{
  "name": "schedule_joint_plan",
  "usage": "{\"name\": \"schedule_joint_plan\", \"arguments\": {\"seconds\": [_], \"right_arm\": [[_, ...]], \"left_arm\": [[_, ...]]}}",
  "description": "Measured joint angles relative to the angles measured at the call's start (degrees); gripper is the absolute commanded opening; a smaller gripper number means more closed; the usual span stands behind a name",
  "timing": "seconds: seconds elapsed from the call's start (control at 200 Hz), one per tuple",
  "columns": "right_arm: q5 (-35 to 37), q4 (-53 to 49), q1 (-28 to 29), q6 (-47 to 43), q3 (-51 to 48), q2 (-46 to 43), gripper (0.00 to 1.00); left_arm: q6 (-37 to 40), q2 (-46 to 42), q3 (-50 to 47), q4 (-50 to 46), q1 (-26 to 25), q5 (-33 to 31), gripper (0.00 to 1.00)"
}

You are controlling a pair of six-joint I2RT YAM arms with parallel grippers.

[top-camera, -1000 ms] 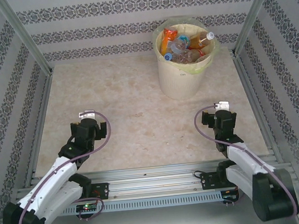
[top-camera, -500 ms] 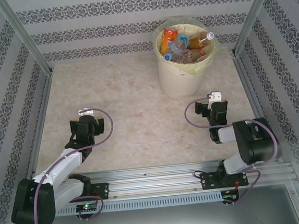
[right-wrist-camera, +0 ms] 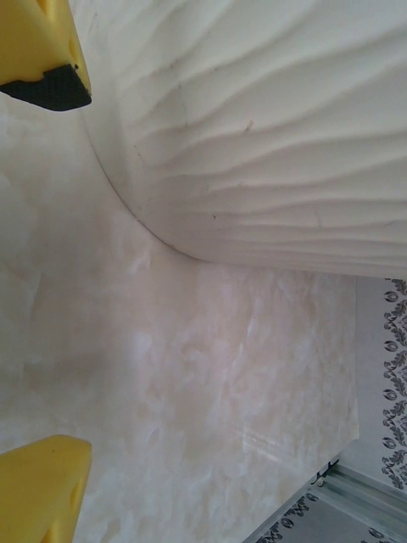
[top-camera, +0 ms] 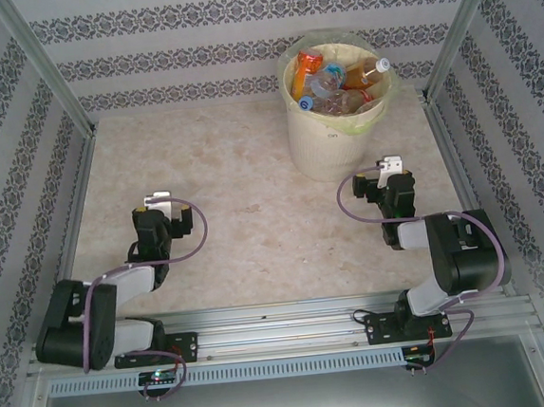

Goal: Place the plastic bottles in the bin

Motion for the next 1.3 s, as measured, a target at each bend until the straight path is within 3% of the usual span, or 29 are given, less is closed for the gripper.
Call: {"name": "schedule_joint_plan", "arguments": {"seconds": [0.305,0.605,0.879,1.299], "right_arm": [[0.02,-0.02,0.00,0.00,0.00,0.00,0.98],[-0.17,-0.02,0.00,0.00,0.00,0.00,0.98],[-6.25,5.60,-0.55,-0.22,-5.46,-0.37,0.98],[-6.29,0.33,-0.90,0.02,0.31,-0.37,0.98]], "left_arm": [[0.59,15.02,-0.63,18.53,3.34,5.51,1.00],[-1.14,15.19,5.86,14.29,7.39,9.99,1.00],[-1.22,15.19,5.81,13.20,7.63,12.20,1.00],[-1.22,15.19,5.81,13.00,7.63,12.57,1.00]]}}
